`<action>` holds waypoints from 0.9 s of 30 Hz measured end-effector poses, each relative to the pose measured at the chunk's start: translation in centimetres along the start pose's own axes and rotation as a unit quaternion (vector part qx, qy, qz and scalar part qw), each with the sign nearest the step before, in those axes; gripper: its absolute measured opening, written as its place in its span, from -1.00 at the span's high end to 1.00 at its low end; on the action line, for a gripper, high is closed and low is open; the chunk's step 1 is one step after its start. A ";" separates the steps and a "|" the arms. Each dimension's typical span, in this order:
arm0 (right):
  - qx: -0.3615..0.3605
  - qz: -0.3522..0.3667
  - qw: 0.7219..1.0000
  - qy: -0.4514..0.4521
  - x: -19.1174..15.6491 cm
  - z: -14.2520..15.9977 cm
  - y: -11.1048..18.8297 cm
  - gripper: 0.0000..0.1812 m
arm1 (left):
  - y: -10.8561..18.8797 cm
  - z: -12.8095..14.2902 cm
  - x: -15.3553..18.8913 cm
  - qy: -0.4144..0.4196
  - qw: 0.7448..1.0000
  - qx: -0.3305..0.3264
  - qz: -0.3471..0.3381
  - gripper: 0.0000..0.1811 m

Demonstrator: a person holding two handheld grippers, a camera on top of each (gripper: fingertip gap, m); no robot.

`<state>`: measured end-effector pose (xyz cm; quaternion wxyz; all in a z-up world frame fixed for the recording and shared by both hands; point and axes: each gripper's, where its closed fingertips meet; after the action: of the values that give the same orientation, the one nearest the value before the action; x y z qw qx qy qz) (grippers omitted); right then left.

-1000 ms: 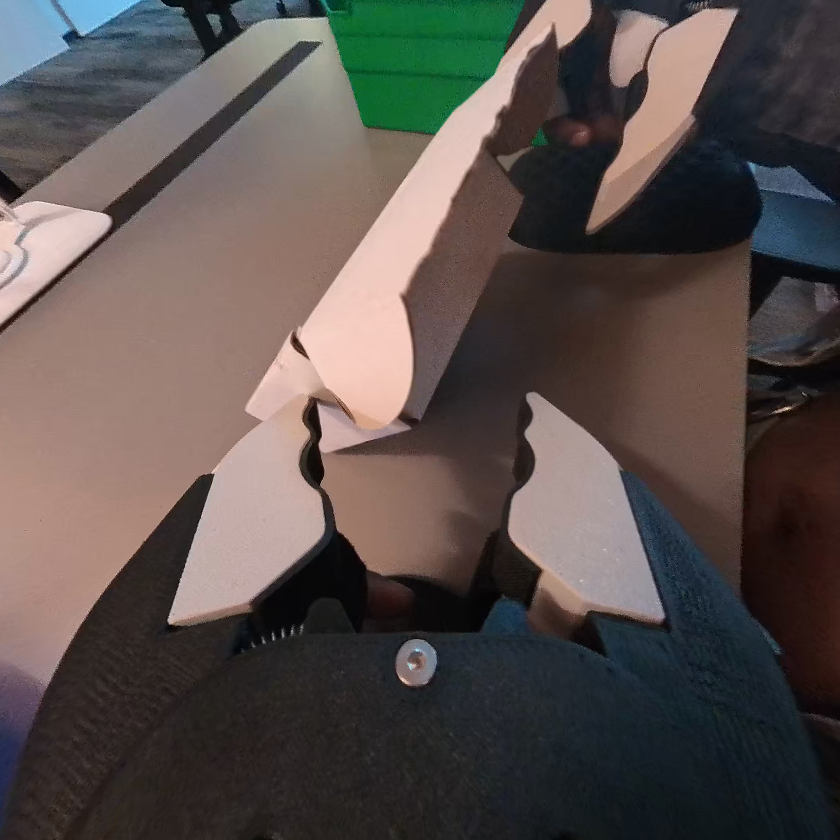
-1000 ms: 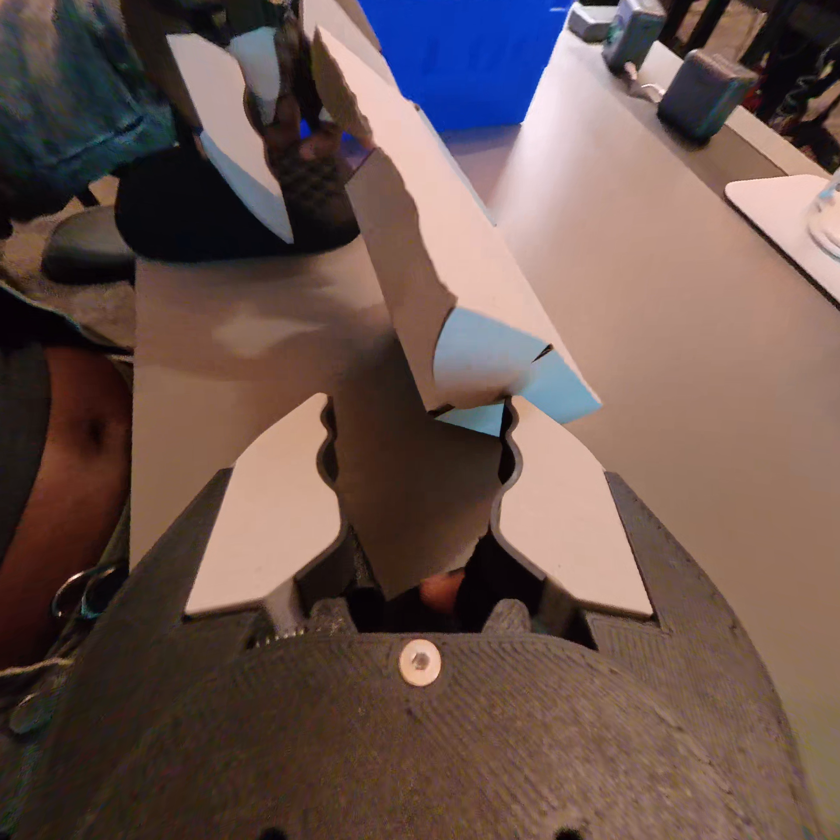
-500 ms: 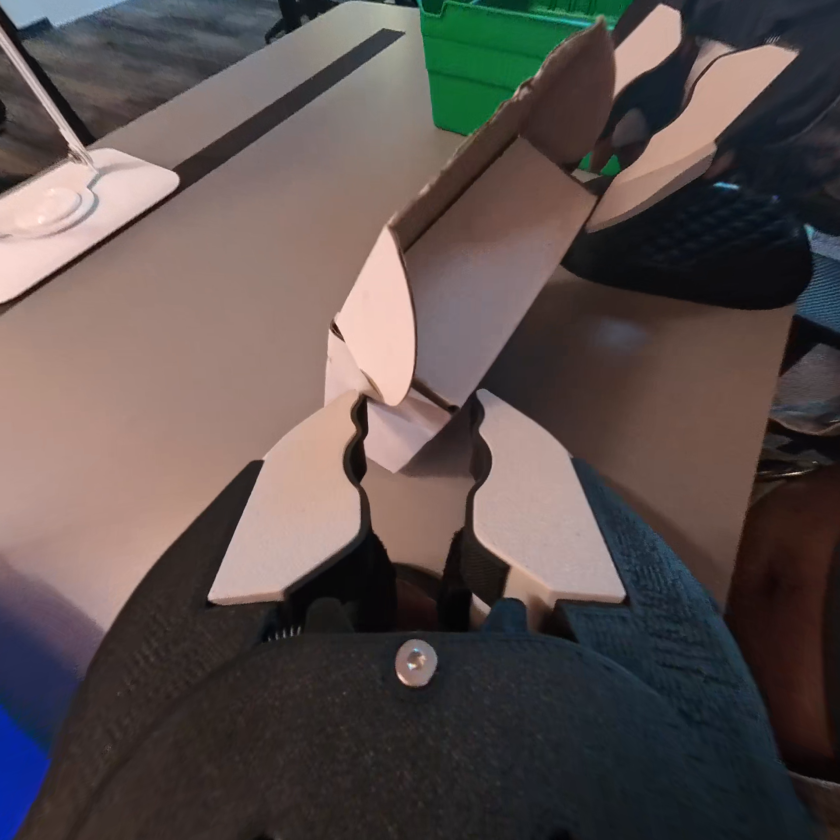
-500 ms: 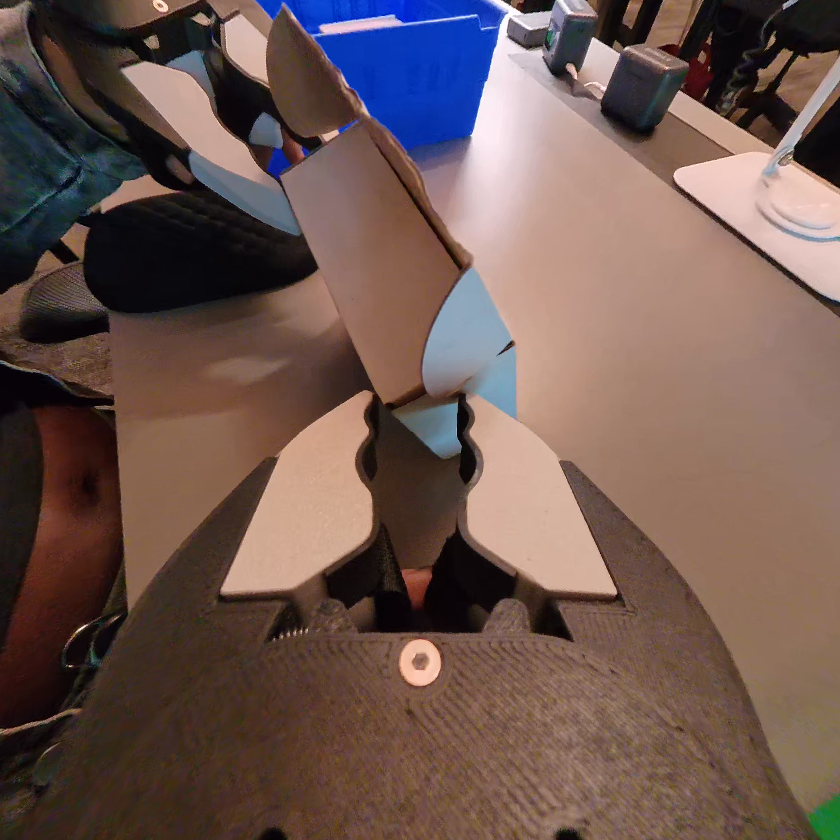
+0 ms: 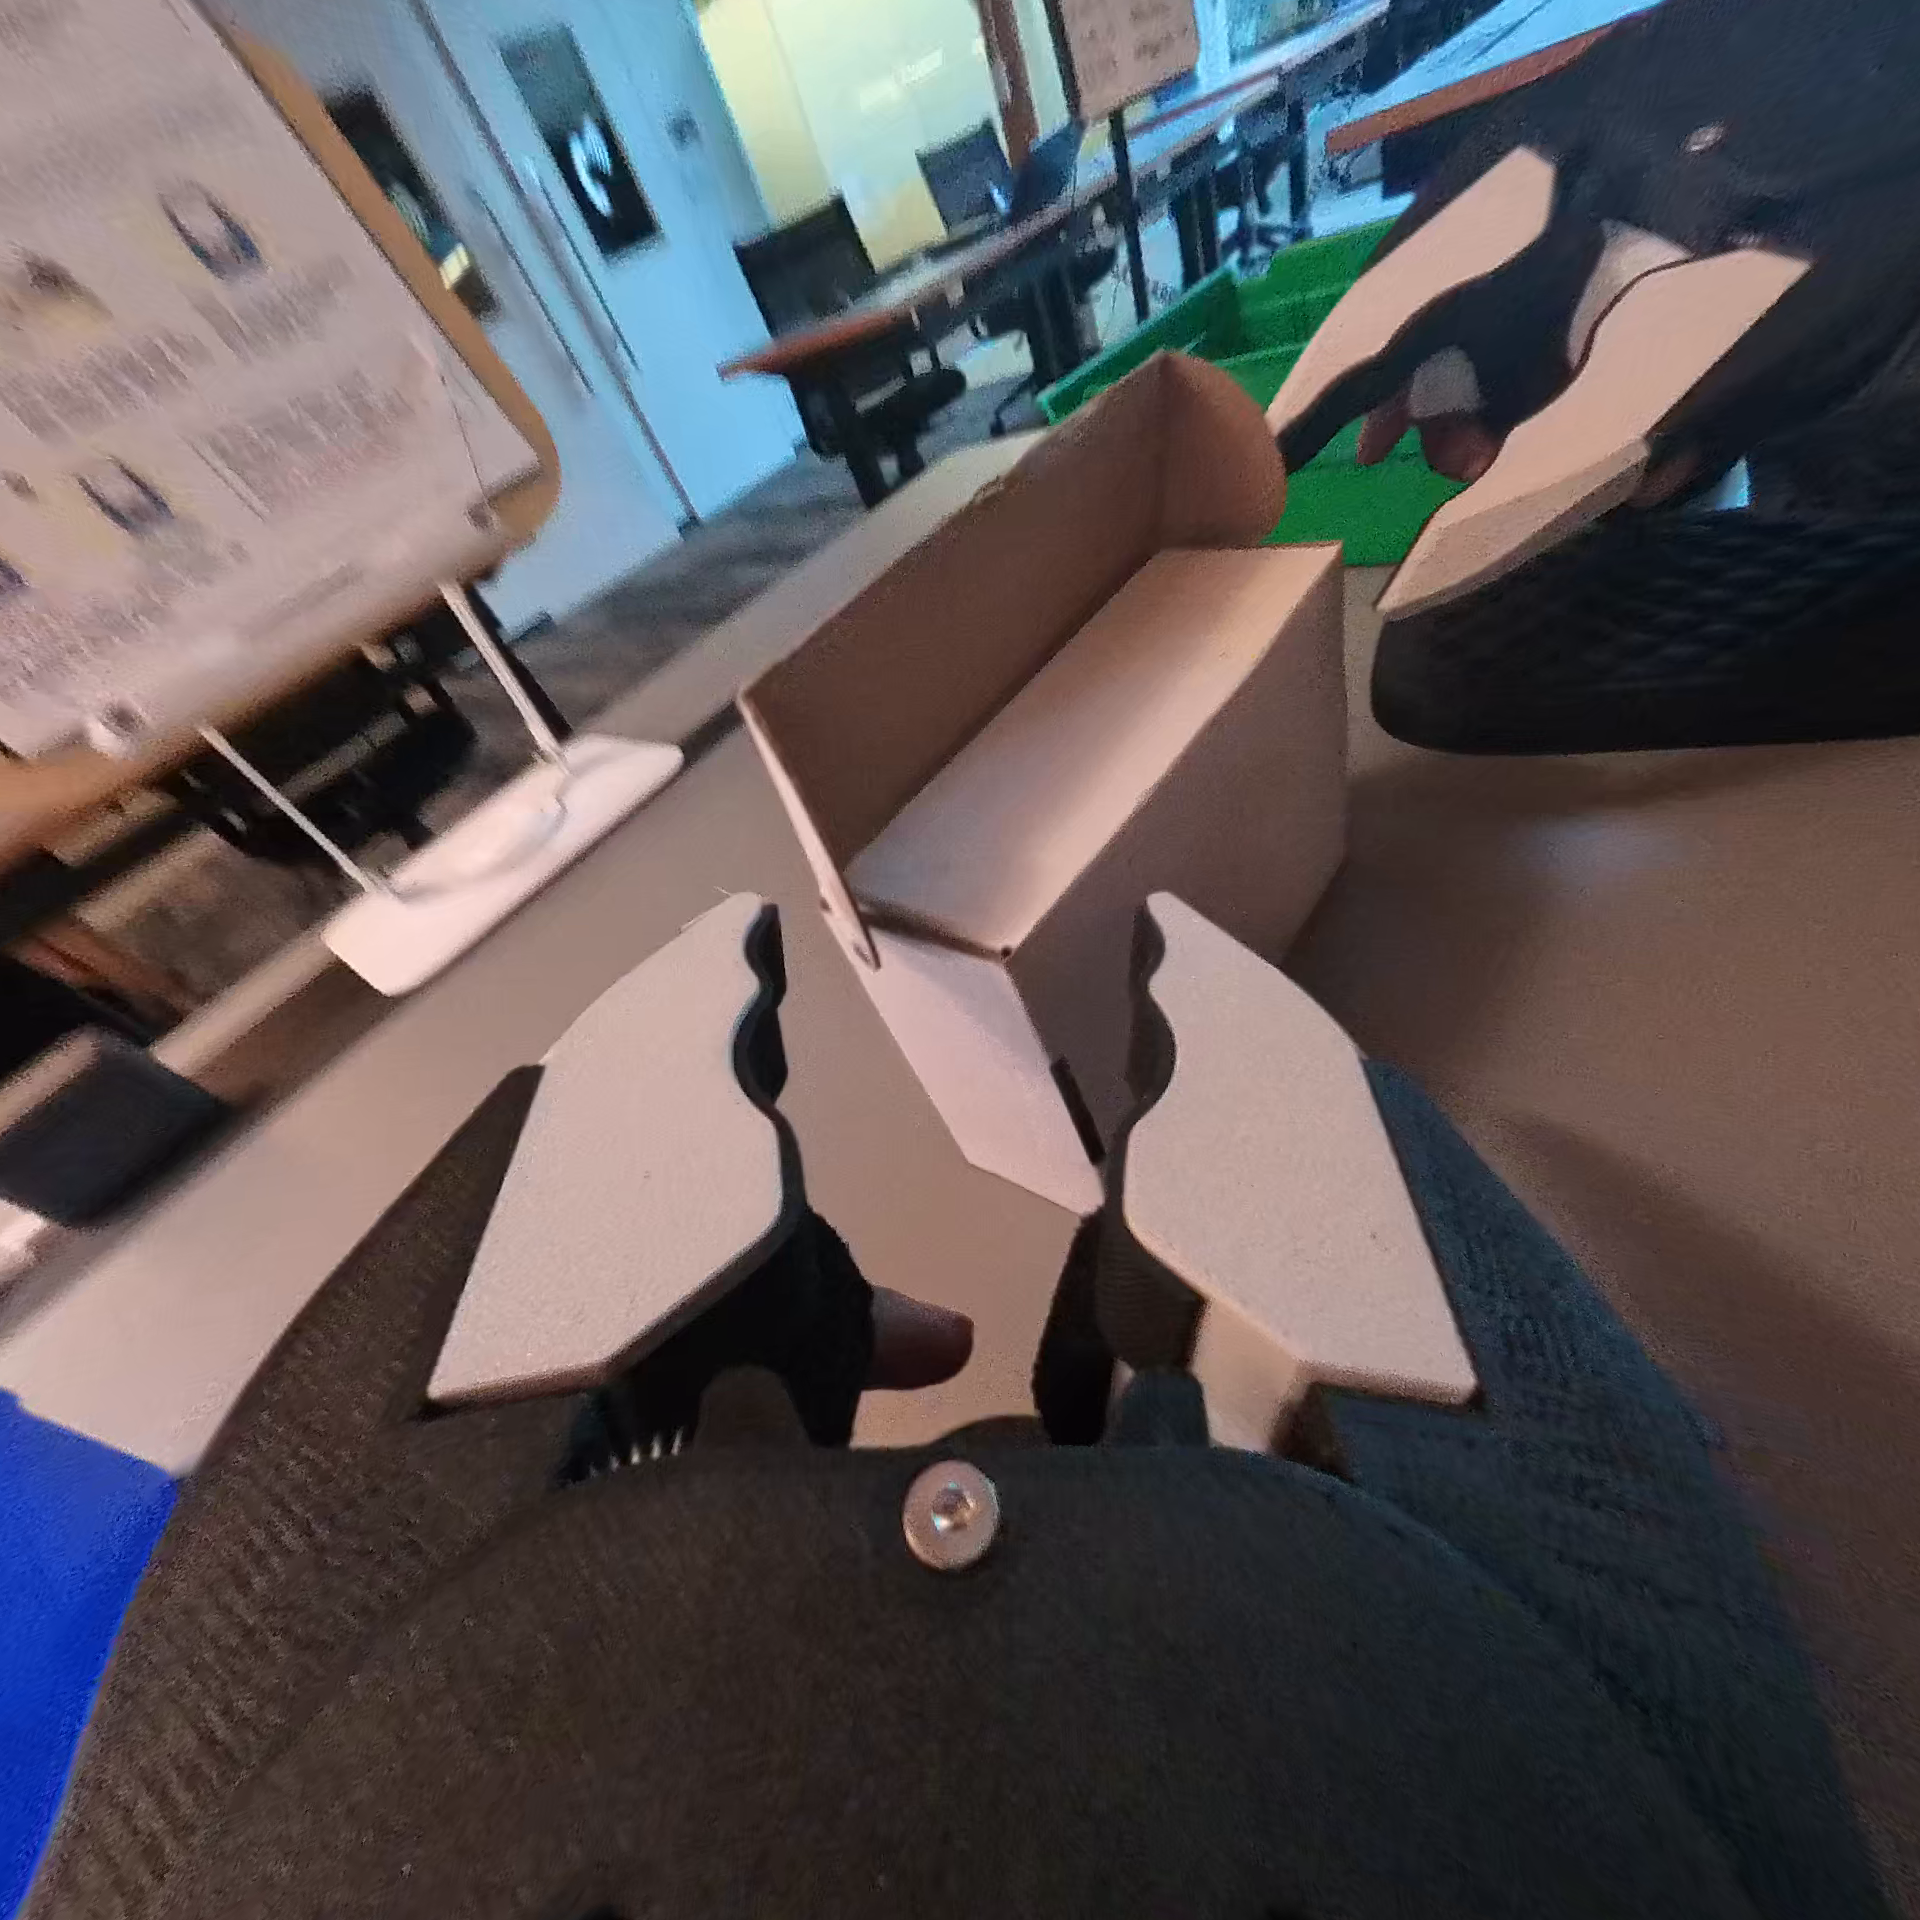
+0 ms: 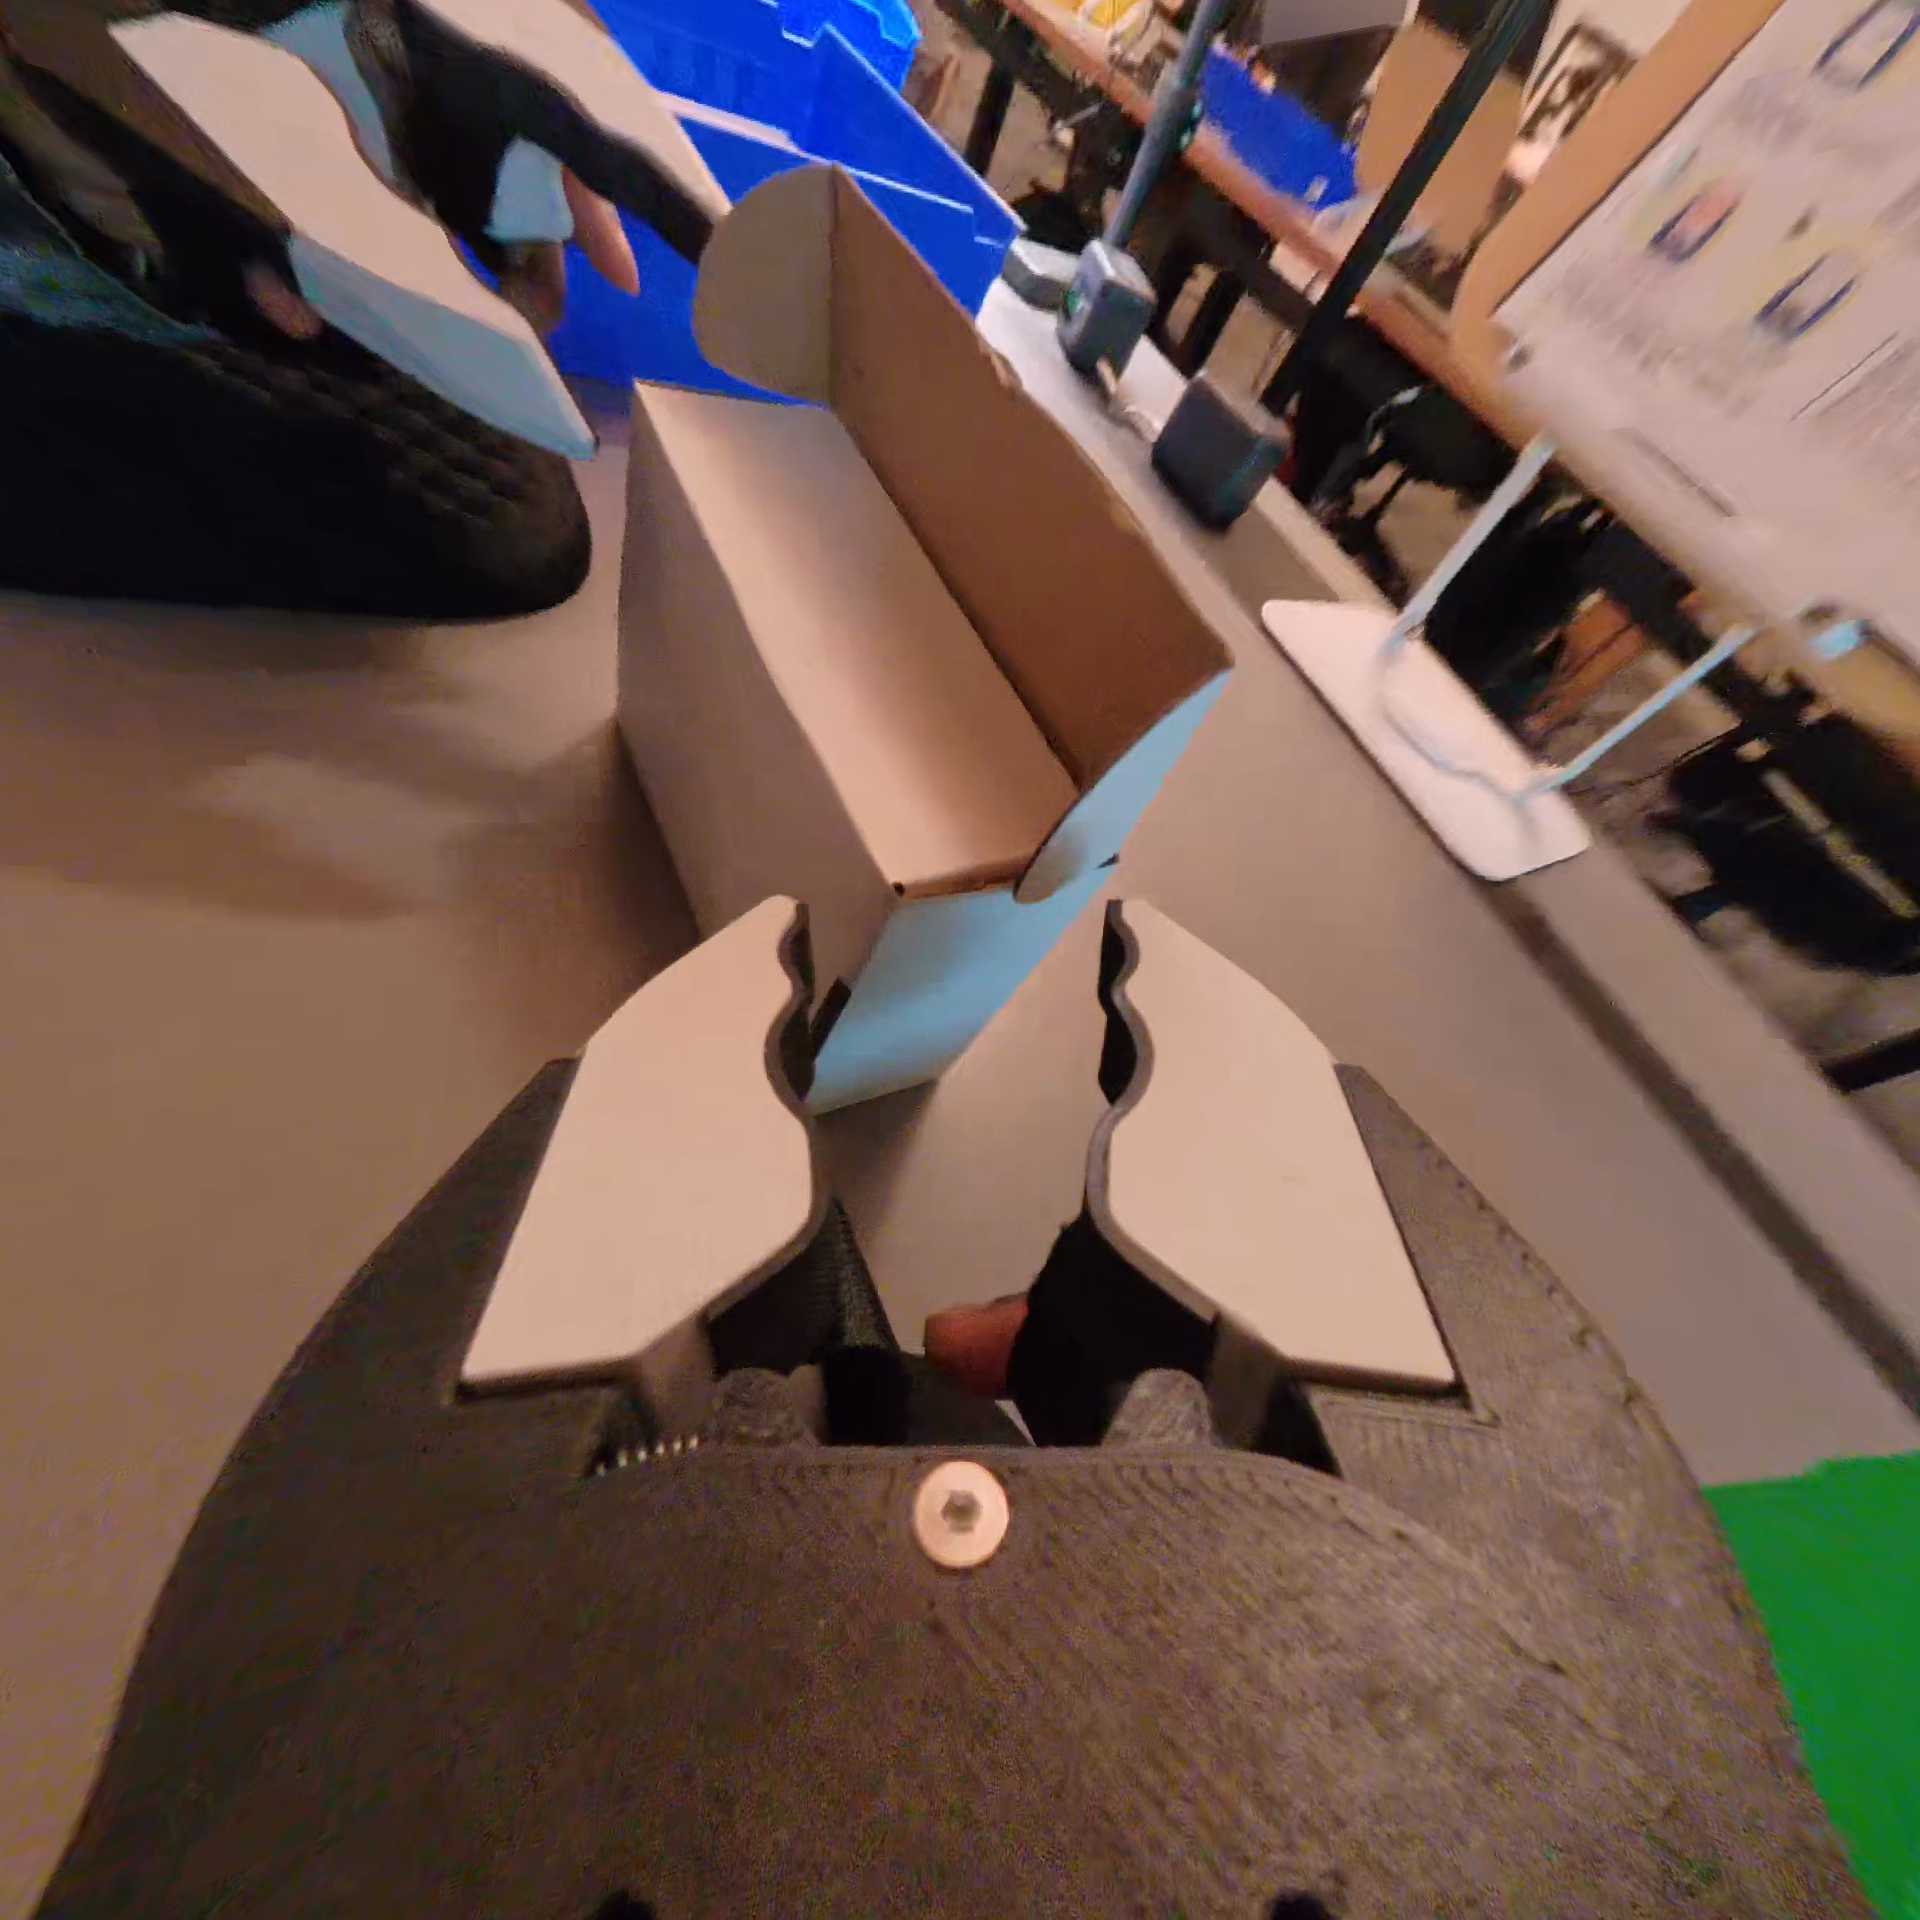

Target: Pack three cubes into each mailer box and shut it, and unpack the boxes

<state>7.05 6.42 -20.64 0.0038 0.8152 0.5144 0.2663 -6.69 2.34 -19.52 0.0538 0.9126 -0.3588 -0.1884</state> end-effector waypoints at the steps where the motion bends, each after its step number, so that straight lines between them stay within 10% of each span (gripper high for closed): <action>1: 0.003 0.002 1.000 0.012 -0.2 -0.2 0.0 0.42 | 0.0 -0.4 0.3 -0.019 1.000 0.007 0.003 0.30; 27: -0.035 0.008 0.997 0.073 -0.8 0.0 -0.4 0.54 | -0.6 -0.1 1.4 -0.085 0.995 -0.049 0.022 0.39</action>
<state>6.47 6.00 -21.11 -0.0078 0.7970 0.4972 0.3428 -5.33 1.85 -19.96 0.0721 0.8812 -0.3726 -0.2818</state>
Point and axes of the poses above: each gripper's, where its closed fingertips meet, y back along the fingers, z out of its underside, x = y × z across the jaws, and after that the axes turned 9 degrees about z, right-handed
